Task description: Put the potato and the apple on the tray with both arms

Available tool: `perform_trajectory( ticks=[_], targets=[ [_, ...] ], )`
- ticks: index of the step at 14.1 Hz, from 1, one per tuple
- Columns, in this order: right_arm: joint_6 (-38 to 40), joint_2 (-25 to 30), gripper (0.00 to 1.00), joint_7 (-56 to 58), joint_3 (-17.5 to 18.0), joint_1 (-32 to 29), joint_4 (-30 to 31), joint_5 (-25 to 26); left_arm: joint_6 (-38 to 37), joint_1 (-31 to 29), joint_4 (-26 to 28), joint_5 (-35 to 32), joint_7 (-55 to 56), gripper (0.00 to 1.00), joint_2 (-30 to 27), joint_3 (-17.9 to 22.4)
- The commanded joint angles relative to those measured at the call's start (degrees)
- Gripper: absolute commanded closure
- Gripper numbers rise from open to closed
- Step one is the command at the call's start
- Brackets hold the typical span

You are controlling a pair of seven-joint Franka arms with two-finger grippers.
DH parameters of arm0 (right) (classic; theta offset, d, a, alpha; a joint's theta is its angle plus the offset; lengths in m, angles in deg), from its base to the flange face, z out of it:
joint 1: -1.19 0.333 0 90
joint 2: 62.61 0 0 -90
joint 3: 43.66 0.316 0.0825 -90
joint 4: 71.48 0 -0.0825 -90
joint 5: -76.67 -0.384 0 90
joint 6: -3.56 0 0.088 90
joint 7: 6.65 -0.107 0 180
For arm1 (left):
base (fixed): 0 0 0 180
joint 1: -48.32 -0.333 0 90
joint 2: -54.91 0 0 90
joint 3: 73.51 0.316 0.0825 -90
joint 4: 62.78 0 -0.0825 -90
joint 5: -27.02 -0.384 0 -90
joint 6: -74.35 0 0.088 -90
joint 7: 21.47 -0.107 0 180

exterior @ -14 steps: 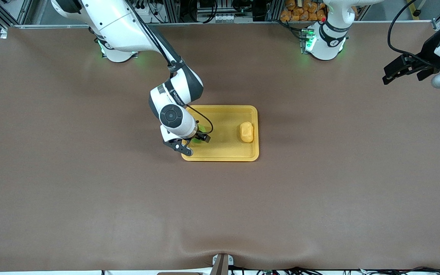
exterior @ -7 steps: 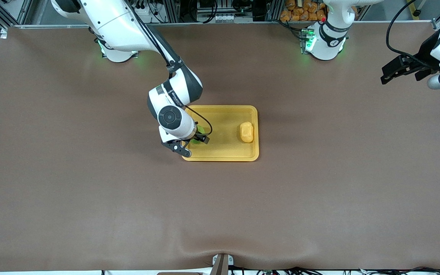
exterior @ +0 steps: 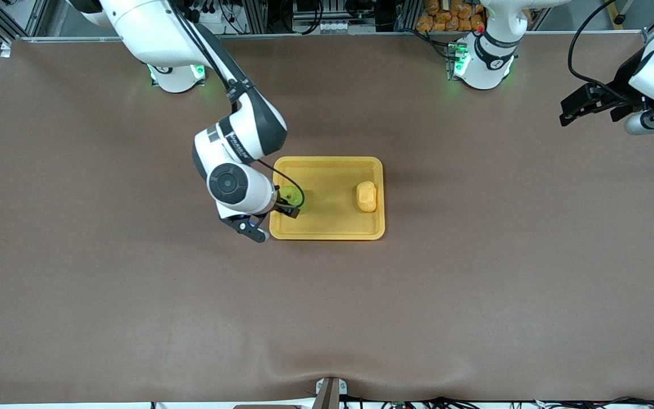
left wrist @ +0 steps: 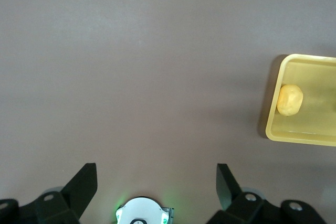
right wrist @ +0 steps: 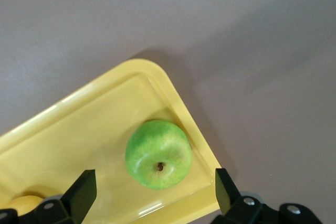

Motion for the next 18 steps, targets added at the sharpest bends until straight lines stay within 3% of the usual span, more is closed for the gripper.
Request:
perform_trajectory(
  ticks=[1,6,11,15,18],
  targets=[
    [6.54,0.58,0.0,-0.51,0.56,-3.02,-4.7,0.16,0.27,-0.08,0.06,0.44,-0.63,0.0,-0.23,-0.3],
    [18.59,0.76,0.0,-0.33,0.56,-7.32,-11.47,0.16,0.09,-0.52,0.06,0.35,-0.63,0.0,-0.67,-0.3],
    [27.74,5.75,0.0,0.97,0.39,-13.39,-11.75,0.33,0.0,-0.6,-0.03,0.17,-0.98,0.0,-1.02,0.14],
    [27.84,9.28,0.0,5.81,0.91,-13.22,-12.01,9.54,-0.08,-0.6,-0.2,0.17,-1.07,0.0,-1.2,0.31],
    [28.45,10.69,0.0,13.69,0.39,-14.18,-12.27,9.92,-0.17,-0.6,-0.29,0.17,-1.07,0.0,-1.37,0.31]
  ],
)
